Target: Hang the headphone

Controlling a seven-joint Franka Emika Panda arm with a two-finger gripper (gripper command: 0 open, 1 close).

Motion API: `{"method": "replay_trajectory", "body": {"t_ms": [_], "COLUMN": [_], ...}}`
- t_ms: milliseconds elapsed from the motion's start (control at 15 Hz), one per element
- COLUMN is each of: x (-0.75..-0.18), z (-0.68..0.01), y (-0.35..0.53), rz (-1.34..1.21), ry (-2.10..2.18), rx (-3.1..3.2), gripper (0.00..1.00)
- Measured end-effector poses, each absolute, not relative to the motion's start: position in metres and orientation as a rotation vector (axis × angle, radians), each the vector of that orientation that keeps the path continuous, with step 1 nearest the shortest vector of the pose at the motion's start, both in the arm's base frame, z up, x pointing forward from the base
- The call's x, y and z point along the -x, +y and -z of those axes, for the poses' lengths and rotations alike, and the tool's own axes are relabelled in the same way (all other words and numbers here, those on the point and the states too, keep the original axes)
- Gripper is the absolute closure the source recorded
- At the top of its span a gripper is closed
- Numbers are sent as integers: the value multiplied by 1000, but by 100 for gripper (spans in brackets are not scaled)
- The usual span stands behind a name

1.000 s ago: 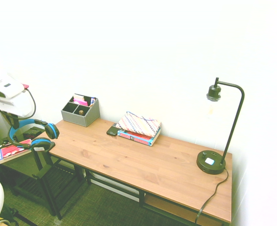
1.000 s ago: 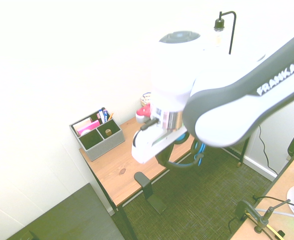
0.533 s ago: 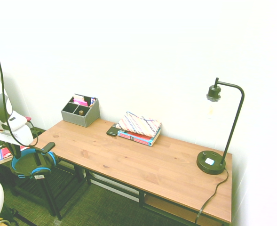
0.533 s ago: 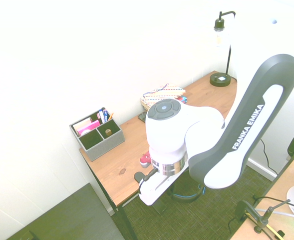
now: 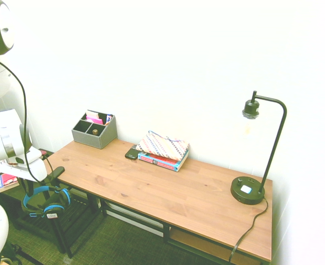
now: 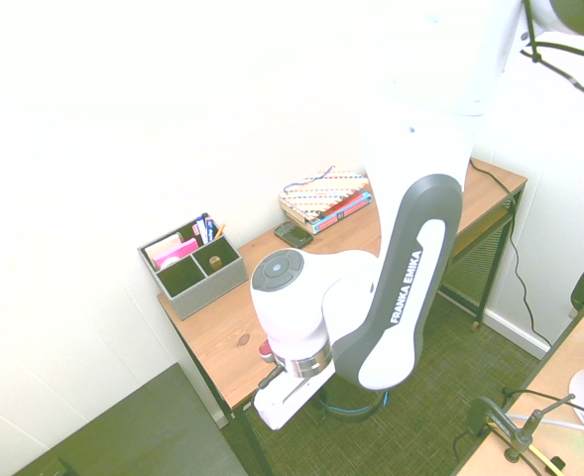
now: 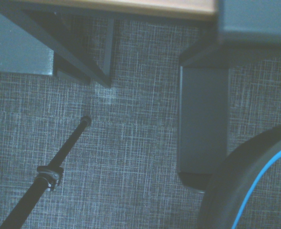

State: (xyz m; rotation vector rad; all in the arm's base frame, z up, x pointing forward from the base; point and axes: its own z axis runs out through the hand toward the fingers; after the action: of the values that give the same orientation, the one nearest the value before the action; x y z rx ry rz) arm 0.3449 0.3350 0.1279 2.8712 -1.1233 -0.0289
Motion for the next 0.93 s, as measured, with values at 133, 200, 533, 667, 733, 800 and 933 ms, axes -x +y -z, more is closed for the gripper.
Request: {"method": "replay_trajectory", "body": {"t_ms": [133, 200, 533, 667, 733, 800, 933], "x": [-343, -342, -354, -360, -364, -369, -375], "z": [-121, -116, -95, -88, -86, -84, -79], "y": [348, 352, 357, 359, 358, 357, 352], "rz": [31, 32, -10, -28, -39, -49, -53], "ry": [-1124, -1119, -1139, -1154, -1159, -1165, -1186], "rx": [-2863, -2857, -2814, -2797, -2792, -2784, -2764], "gripper": [100, 100, 100, 100, 100, 0, 0]}}
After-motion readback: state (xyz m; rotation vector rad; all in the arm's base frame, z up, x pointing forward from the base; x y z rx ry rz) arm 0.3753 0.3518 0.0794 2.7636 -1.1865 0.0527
